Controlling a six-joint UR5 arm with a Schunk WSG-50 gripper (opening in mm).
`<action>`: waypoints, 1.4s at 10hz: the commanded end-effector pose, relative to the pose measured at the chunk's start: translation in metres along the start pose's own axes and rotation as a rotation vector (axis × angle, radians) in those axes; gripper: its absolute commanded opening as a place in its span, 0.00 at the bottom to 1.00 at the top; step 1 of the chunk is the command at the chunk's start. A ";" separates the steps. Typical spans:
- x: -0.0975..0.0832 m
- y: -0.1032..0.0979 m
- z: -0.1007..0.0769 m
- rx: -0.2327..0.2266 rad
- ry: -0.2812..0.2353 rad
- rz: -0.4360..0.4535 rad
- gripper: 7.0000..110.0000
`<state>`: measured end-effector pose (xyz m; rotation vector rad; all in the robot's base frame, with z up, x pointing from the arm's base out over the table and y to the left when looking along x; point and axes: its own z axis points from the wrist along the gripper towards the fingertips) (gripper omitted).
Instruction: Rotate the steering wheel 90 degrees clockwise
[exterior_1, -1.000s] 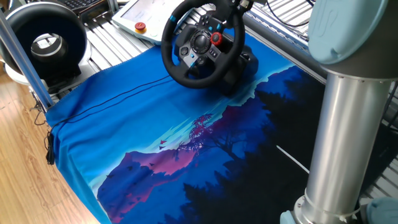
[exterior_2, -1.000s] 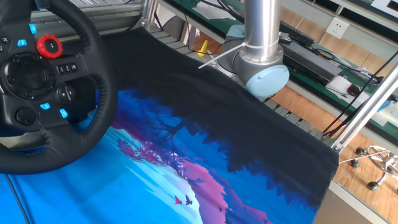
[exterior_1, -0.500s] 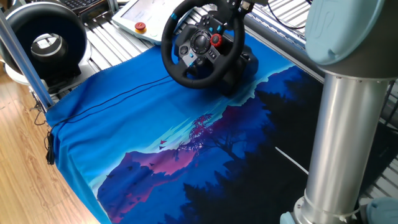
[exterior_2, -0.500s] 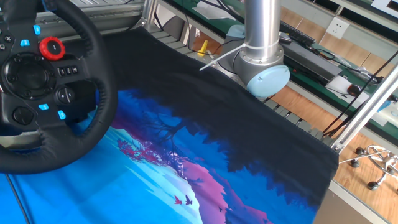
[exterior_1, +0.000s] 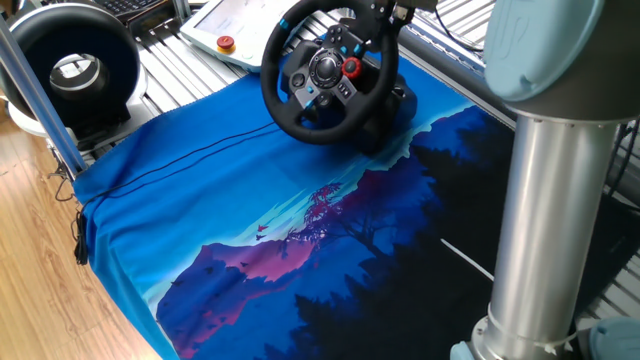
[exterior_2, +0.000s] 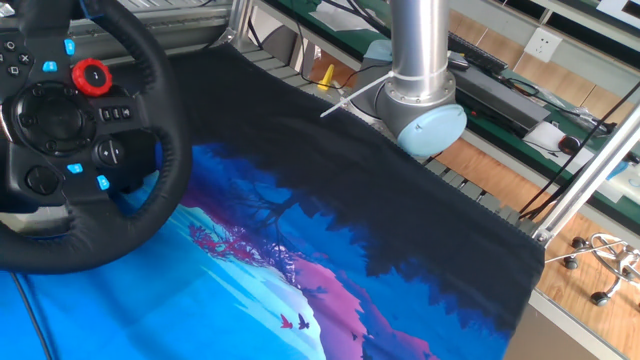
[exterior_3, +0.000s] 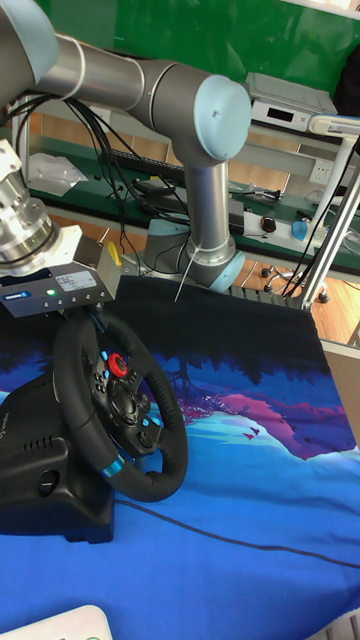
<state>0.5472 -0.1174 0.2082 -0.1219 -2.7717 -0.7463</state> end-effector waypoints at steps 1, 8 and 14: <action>0.010 -0.003 0.000 -0.004 0.041 -0.011 0.00; 0.024 -0.005 0.006 0.009 0.131 0.000 0.00; 0.025 0.003 0.004 0.024 0.176 0.031 0.00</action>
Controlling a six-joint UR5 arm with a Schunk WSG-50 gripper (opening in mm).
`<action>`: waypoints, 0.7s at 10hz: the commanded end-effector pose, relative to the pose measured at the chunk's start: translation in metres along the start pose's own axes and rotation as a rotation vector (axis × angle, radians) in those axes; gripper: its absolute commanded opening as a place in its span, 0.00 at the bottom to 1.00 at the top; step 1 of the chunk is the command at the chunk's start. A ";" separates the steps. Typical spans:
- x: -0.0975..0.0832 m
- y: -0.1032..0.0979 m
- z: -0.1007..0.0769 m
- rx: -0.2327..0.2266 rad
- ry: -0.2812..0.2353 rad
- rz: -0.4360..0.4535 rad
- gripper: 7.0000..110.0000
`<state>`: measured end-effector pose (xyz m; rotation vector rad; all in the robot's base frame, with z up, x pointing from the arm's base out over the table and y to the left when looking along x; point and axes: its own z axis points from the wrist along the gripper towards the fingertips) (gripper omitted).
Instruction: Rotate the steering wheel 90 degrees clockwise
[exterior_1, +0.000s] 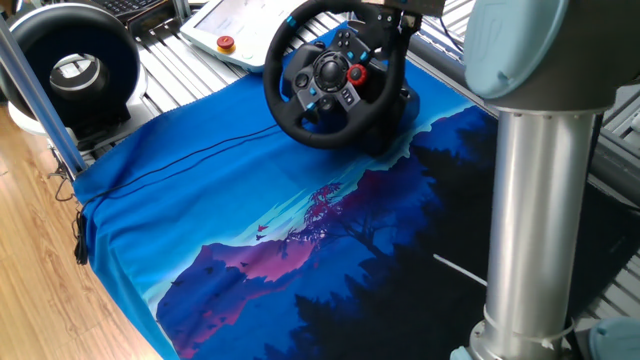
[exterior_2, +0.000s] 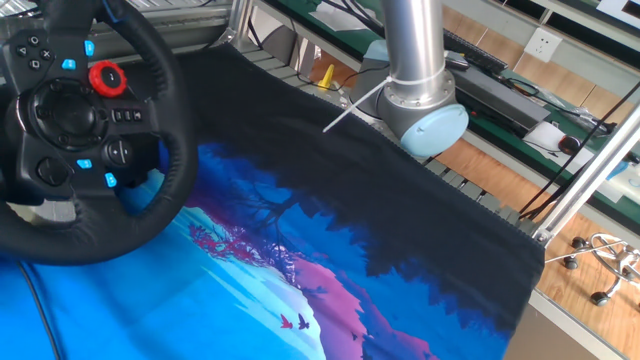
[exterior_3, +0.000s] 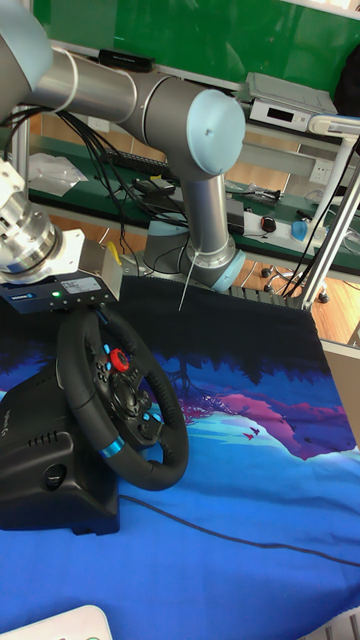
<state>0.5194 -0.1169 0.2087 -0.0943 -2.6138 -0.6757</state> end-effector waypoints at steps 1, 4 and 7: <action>-0.002 0.003 -0.005 -0.006 0.004 -0.028 0.00; -0.002 0.006 -0.008 -0.047 -0.007 -0.121 0.15; 0.003 0.004 -0.006 -0.053 0.011 -0.128 0.36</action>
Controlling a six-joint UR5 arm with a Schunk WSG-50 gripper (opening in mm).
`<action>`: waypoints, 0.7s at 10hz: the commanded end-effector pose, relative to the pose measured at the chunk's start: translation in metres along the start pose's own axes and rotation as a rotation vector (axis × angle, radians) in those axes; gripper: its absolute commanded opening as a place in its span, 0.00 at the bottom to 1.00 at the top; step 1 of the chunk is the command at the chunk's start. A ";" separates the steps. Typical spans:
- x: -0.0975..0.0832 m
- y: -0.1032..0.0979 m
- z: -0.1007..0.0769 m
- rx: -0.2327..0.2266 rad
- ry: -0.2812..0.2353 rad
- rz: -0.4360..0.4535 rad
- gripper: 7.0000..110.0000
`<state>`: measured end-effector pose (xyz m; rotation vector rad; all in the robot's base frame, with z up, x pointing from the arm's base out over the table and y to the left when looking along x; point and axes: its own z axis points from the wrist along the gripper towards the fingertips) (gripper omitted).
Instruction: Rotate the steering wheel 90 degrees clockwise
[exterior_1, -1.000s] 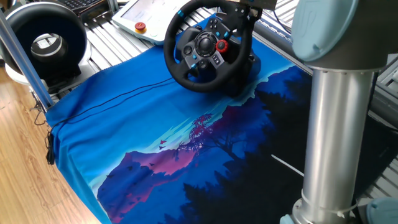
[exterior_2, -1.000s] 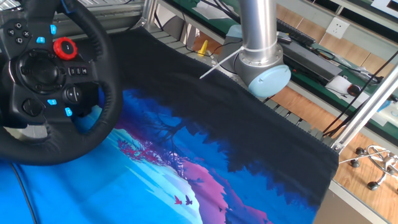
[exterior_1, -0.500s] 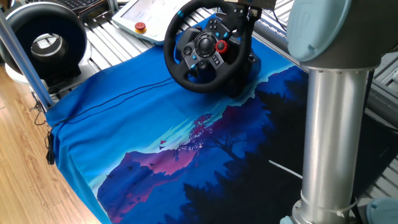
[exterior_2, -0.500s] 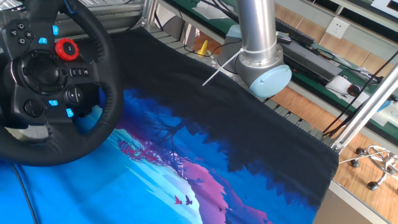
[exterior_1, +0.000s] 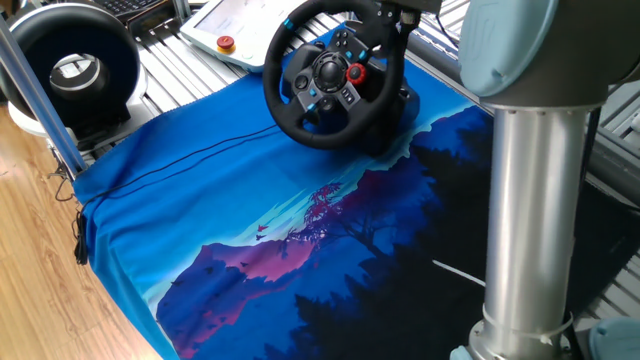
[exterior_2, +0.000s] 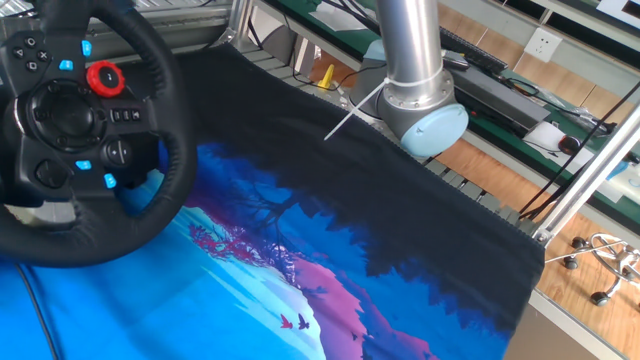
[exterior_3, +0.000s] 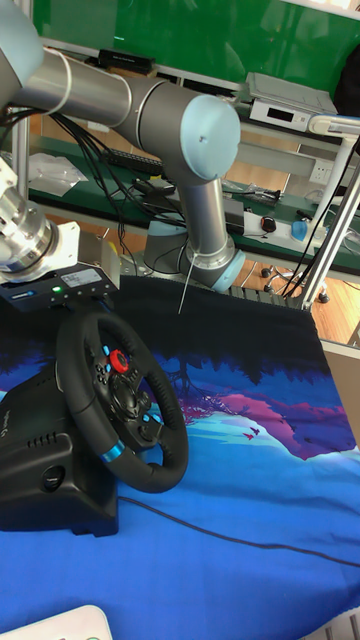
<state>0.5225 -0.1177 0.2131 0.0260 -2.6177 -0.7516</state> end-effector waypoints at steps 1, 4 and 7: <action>0.004 0.002 0.000 -0.023 0.007 -0.035 0.36; 0.001 -0.001 -0.003 -0.011 0.003 -0.042 0.36; -0.021 -0.011 -0.005 0.045 -0.074 -0.082 0.36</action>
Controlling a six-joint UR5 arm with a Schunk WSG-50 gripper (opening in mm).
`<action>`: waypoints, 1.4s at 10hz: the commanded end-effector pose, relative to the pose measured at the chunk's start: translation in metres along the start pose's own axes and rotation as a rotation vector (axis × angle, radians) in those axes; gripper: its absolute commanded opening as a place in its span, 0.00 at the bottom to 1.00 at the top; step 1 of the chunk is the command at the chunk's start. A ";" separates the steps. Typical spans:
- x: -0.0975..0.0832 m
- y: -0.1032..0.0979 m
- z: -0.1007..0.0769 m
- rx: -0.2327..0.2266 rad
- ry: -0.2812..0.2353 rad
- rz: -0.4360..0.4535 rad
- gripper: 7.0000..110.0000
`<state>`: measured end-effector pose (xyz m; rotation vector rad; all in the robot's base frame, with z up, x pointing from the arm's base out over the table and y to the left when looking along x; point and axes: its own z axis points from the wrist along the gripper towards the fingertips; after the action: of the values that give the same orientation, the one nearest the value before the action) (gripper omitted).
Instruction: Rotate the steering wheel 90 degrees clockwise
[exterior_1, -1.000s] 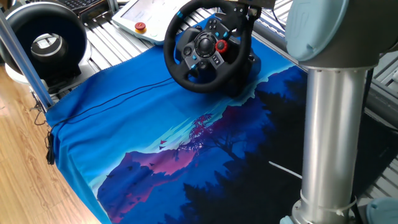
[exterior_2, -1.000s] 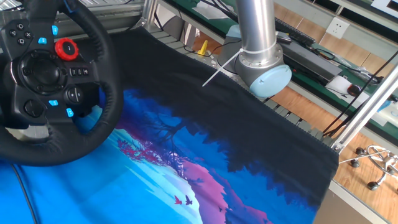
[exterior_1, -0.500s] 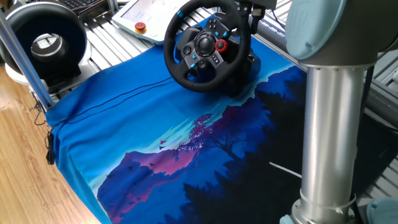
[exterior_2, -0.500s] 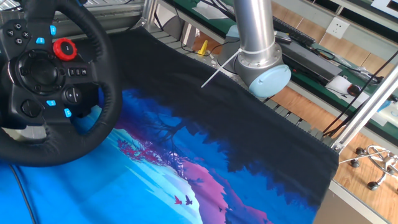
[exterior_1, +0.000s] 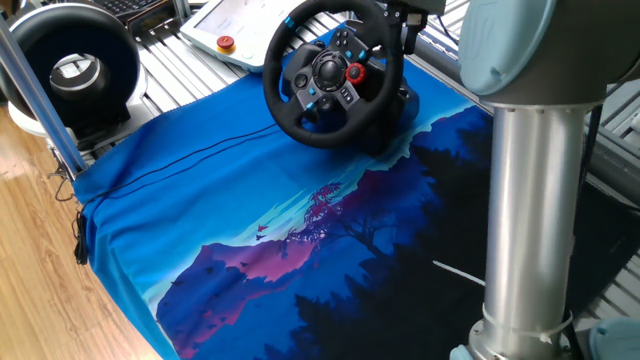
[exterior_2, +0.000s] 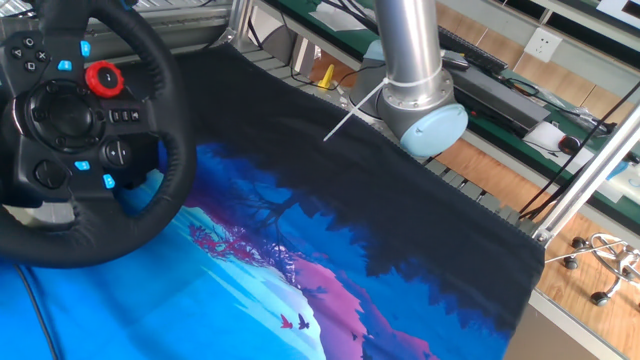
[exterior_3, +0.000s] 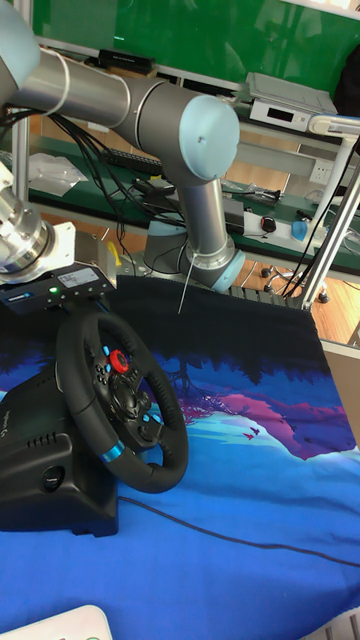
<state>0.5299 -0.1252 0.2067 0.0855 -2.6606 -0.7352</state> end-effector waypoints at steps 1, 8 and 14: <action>-0.021 0.000 -0.004 0.016 -0.088 -0.041 0.36; -0.051 0.017 -0.018 0.025 -0.262 -0.105 0.57; -0.093 0.021 -0.041 0.091 -0.470 -0.086 0.57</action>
<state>0.6133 -0.1197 0.2082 0.1127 -3.0720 -0.7238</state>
